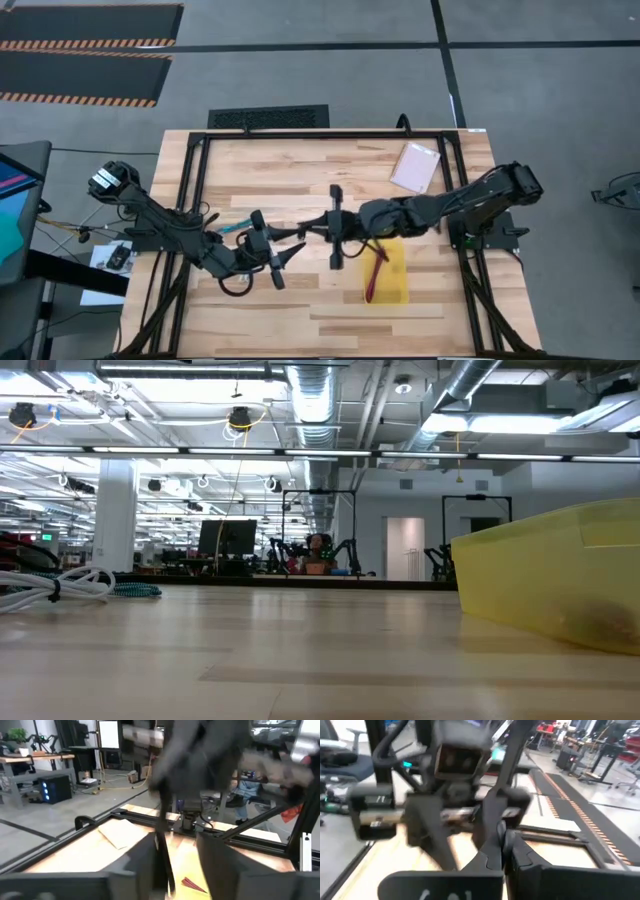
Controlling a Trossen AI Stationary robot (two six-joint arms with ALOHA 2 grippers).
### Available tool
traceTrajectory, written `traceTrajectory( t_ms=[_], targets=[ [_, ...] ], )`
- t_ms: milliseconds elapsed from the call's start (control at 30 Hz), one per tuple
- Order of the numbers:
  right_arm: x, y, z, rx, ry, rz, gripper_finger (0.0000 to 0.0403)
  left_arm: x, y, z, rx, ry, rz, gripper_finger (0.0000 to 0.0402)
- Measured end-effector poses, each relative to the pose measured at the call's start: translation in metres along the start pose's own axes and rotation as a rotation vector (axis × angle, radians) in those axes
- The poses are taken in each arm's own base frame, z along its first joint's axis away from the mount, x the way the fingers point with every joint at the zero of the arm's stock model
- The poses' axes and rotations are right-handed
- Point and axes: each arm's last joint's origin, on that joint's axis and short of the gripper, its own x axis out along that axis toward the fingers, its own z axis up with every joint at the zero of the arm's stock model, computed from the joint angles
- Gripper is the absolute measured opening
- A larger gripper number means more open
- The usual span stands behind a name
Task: Pick and place USB-C Cables
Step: Put the black charger cable into the yellow bin
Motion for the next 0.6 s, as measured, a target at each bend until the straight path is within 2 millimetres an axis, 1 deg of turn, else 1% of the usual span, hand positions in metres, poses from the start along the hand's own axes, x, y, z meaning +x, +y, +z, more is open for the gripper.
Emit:
traceTrajectory(
  t_ms=[100, 167, 300, 367, 433, 533, 600],
  targets=[
    [-0.015, -0.008, 0.013, -0.034, 0.035, -0.022, 0.0003, 0.000, 0.000, 0.000, -0.004, 0.000, 0.001, 0.0188],
    [-0.027, -0.013, 0.016, -0.090, 0.120, -0.061, 0.0003, 0.000, 0.000, 0.000, -0.018, 0.001, 0.004, 0.0210],
    [-0.059, -0.023, 0.019, -0.200, 0.313, -0.128, 0.0003, 0.000, 0.000, -0.003, -0.040, 0.023, 0.008, 0.0234],
    [-0.077, -0.028, 0.014, -0.263, 0.429, -0.133, 0.0003, 0.000, 0.001, -0.005, -0.050, 0.033, 0.010, 0.0237],
    [-0.092, -0.027, 0.004, -0.330, 0.569, -0.083, 0.0003, 0.000, 0.001, -0.007, -0.042, 0.047, 0.013, 0.0236],
    [-0.111, -0.017, -0.011, -0.403, 0.758, 0.071, 0.0003, -0.001, 0.002, -0.010, -0.031, 0.067, 0.024, 0.0231],
    [-0.120, -0.008, -0.018, -0.422, 0.850, 0.130, 0.0003, -0.001, 0.002, -0.011, -0.040, 0.071, 0.033, 0.0228]
  ],
)
